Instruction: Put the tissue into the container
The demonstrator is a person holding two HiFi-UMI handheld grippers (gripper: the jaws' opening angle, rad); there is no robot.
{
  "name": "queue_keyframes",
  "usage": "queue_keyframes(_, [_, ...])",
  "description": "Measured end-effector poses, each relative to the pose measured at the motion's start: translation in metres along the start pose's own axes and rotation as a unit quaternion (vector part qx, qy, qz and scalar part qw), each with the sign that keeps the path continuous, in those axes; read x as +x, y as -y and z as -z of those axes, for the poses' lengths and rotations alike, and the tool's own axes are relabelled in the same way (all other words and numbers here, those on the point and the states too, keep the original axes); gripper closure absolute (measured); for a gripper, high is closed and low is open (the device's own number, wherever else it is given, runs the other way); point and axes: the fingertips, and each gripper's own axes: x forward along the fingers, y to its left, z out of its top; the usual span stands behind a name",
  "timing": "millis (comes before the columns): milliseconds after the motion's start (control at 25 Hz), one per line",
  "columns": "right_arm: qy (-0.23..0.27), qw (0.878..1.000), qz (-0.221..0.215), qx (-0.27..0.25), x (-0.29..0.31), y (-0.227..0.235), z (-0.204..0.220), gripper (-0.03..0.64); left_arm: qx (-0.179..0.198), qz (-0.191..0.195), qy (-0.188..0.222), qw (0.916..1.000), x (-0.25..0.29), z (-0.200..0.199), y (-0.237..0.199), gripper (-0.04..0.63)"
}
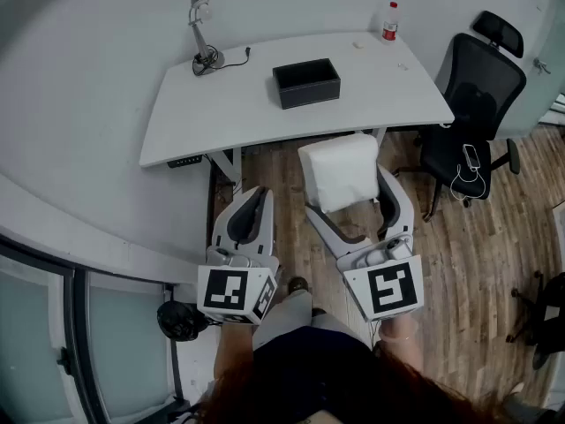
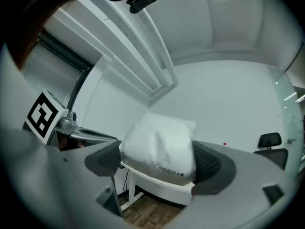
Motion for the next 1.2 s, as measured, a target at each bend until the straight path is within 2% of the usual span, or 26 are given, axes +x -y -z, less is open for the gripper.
queue_keyframes(200, [0.003, 1.000, 0.000, 0.018, 0.017, 0.006, 0.004, 0.170, -0.002, 0.000, 0.002, 1.0000, 0.014, 0.001, -0.013, 0.554])
queue_keyframes(680, [-0.010, 1.000, 0.018, 0.002, 0.073, 0.010, 0.007, 0.170, -0.003, 0.021, 0.014, 0.9997, 0.046, -0.005, -0.056, 0.554])
queue_keyframes(1200, [-0.025, 0.999, 0.043, -0.014, 0.134, 0.017, 0.012, 0.170, -0.019, 0.063, 0.018, 0.9977, 0.090, 0.003, -0.091, 0.554])
